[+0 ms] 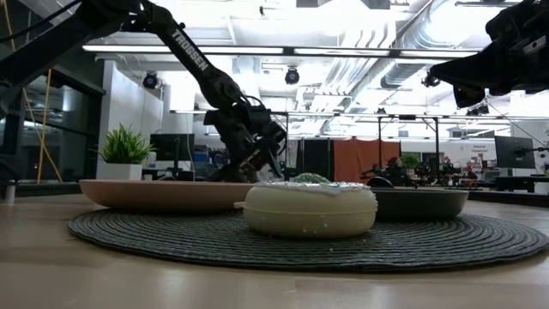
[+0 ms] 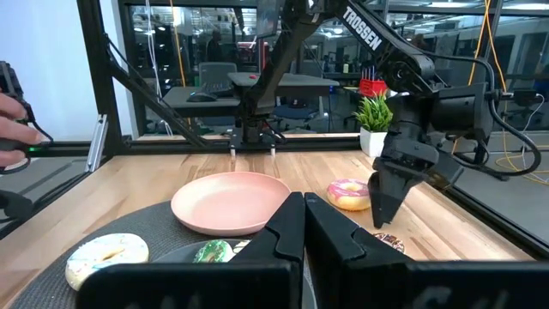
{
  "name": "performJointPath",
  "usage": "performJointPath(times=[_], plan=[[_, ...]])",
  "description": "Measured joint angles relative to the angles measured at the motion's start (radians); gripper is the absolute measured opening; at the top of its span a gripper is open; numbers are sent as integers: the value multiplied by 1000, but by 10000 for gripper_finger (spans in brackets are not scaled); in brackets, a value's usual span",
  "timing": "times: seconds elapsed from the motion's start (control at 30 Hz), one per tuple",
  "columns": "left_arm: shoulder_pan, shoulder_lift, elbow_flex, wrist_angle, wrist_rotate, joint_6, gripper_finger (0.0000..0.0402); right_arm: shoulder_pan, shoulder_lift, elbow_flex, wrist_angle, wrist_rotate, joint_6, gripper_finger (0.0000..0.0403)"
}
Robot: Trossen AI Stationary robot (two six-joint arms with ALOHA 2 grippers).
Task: Pick & Place donuts
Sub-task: Put the small brown donut on the black plate
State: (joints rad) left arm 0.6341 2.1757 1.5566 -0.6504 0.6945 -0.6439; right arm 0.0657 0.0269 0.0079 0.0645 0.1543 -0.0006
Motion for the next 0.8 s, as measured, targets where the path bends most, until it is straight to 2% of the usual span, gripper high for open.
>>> performJointPath(times=[0.53,0.8], plan=[[-72,-3,3,75,-170,-172,287,0,0,0,0,0,0,0],[-88,-3,3,90,-222,-192,287,0,0,0,0,0,0,0]])
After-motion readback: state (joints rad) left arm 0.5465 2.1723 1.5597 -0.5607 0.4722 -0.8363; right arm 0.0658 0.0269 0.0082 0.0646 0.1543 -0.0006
